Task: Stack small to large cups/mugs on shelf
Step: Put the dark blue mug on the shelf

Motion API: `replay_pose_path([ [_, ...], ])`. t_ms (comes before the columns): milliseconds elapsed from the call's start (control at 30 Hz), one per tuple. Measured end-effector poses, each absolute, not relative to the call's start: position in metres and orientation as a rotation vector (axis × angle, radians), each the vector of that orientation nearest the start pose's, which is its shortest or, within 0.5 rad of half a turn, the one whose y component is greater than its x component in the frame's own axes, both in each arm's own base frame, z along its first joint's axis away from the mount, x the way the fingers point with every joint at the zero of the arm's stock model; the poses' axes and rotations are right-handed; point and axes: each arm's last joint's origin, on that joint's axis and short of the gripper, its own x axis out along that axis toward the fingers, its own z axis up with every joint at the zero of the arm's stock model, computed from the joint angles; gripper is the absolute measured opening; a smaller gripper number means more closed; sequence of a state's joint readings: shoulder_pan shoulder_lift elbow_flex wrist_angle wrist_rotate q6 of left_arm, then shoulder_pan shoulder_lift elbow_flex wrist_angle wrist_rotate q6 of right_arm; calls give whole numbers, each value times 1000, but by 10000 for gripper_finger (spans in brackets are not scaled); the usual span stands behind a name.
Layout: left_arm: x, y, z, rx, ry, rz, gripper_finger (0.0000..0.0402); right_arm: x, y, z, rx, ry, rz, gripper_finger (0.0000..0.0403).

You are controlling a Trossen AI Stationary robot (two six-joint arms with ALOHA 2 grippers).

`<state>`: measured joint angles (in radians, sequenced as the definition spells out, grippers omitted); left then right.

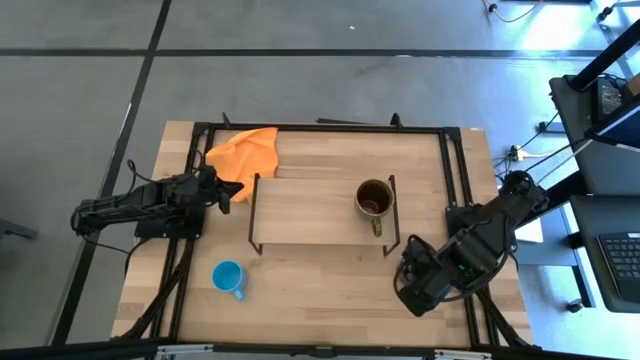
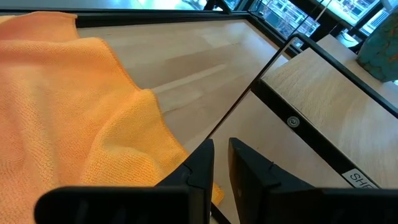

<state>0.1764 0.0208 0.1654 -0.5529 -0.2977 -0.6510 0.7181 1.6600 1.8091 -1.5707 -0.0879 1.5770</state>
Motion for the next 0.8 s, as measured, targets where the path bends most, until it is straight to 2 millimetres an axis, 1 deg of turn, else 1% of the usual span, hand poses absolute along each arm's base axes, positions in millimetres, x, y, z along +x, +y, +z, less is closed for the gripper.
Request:
replay_pose_path([
  [300,75,22,166,-632,236,588,42,219,195,367,797,1468,-496,135],
  [567,75,22,166,-669,226,593,42,221,195,367,731,1465,-415,135],
  [667,75,22,166,-703,216,598,42,221,195,367,728,1466,-414,135],
  [800,75,22,166,-703,215,598,42,220,195,367,732,1472,-412,135],
])
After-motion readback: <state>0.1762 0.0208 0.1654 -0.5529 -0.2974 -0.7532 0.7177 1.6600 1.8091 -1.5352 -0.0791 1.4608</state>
